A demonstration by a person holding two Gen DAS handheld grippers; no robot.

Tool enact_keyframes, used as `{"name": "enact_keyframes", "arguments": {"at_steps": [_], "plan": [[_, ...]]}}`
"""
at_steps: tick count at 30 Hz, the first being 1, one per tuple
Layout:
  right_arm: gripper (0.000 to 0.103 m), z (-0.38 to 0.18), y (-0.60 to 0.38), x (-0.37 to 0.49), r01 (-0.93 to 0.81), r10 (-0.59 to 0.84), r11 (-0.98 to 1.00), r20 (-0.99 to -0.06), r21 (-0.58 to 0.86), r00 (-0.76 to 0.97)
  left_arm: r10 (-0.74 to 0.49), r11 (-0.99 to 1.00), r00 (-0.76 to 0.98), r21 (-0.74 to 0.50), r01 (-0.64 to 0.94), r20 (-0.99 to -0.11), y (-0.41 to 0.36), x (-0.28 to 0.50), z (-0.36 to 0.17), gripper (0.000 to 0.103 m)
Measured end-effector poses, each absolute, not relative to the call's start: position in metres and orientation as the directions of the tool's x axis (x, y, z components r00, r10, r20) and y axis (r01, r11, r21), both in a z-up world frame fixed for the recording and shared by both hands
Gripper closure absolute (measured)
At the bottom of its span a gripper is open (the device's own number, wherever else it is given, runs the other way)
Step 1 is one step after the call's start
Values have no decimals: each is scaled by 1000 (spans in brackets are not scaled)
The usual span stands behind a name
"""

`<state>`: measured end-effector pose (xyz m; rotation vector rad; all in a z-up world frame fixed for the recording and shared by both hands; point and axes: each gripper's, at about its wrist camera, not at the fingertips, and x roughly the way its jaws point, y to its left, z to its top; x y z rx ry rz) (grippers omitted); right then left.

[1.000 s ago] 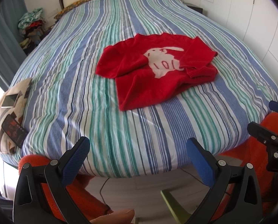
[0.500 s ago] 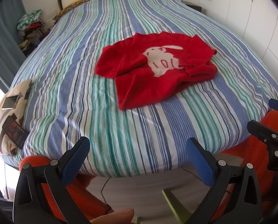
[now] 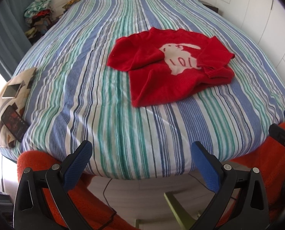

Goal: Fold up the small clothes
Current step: 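Grasp the red sweater hem with the left and right grippers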

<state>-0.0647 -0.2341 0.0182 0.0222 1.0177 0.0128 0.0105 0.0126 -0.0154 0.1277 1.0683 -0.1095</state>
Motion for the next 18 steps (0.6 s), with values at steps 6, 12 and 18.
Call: {"name": "enact_keyframes", "arguments": {"at_steps": [6,12,18], "plan": [[0,14,-276,-42,69,34,993,-806,93,591,-120,971,503,5,240,-856,18,67,-37,1],[10,-23,-300,45,4,137,986,-814,169,564,-100,959,448,34,281,-888,-2,156,-96,21],[78,-89,-268,127,-200,155,977,-886,73,437,-109,945,411,34,326,-905,-22,173,-122,96]]}}
